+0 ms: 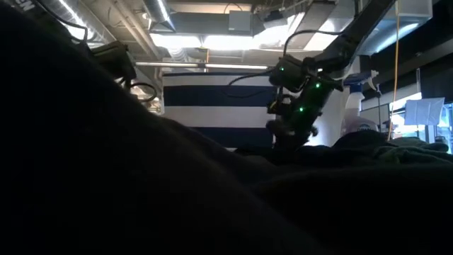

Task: Fold Laundry from Bin

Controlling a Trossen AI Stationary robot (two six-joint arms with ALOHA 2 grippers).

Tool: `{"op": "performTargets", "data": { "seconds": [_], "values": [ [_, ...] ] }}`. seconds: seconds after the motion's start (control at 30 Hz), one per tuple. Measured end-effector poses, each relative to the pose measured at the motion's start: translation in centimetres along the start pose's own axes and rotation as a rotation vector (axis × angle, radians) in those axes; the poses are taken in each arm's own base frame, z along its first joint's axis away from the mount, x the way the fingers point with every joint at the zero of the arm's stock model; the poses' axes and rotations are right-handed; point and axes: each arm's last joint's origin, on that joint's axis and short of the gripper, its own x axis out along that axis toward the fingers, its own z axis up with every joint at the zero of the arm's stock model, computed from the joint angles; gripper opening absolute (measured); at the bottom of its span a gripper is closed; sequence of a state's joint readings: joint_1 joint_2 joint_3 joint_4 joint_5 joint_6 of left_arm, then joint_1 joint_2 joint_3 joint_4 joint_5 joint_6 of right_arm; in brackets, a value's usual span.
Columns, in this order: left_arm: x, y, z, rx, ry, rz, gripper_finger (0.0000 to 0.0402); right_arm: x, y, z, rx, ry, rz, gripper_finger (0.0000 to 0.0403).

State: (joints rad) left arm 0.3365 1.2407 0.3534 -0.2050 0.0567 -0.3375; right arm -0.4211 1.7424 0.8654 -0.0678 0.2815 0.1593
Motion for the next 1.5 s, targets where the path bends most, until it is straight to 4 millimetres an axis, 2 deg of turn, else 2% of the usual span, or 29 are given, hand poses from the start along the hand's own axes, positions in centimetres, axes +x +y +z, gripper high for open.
{"op": "performTargets", "data": {
  "seconds": [0.1,0.2,0.3,0.4,0.47,0.53,0.63,0.77,0.83,0.93,1.07,1.17,1.3,1.5],
  "values": [
    [0.1,-0.1,-0.2,0.008,0.005,0.006,0.0114,0.6,-2.7,0.1,0.018,0.018,-0.176,0.0182],
    [0.1,-0.1,-0.3,0.011,0.0,0.009,0.0114,1.0,-5.1,-0.3,0.074,0.076,-0.244,0.0182],
    [0.0,-0.2,-0.1,0.01,-0.019,0.001,0.0114,-0.2,-6.0,0.1,0.149,0.108,-0.246,0.0182],
    [-0.5,-0.5,0.7,0.011,-0.032,-0.005,0.0114,-3.1,-5.5,2.2,0.158,0.014,-0.11,0.0182],
    [-1.3,-0.8,1.5,0.014,-0.038,-0.007,0.0114,-5.6,-4.6,3.5,0.125,-0.048,0.054,0.0182],
    [-2.7,-1.5,3.2,0.028,-0.094,-0.021,0.0114,-8.3,-3.8,4.0,0.075,-0.071,0.233,0.0182],
    [-4.6,-1.9,4.7,0.069,-0.136,0.026,0.0114,-11.4,-2.5,3.2,0.027,-0.025,0.388,0.0182],
    [-5.0,-1.6,5.1,0.082,-0.187,0.162,0.0114,-13.1,-0.7,0.9,-0.132,0.136,0.427,0.0182],
    [-4.2,-1.1,4.3,0.096,-0.156,0.217,0.0114,-13.1,-0.1,-0.2,-0.226,0.195,0.395,0.0182],
    [-2.4,0.0,2.4,0.098,-0.085,0.253,0.0114,-11.6,0.5,-1.5,-0.3,0.22,0.318,0.0182],
    [-1.0,1.3,0.1,0.011,-0.021,0.287,0.0114,-9.5,0.1,-3.2,-0.334,0.308,0.165,0.0182],
    [-0.7,1.8,-0.7,-0.061,-0.015,0.299,0.0114,-9.2,-0.6,-4.4,-0.401,0.422,0.085,0.0182],
    [-0.6,1.9,-1.0,-0.088,-0.011,0.312,0.0114,-10.5,-1.7,-5.2,-0.559,0.569,-0.043,0.0182],
    [-0.6,1.9,-1.0,-0.087,-0.018,0.31,0.0114,-14.2,-3.1,-3.4,-0.714,0.606,-0.23,0.0182]
  ]
}}
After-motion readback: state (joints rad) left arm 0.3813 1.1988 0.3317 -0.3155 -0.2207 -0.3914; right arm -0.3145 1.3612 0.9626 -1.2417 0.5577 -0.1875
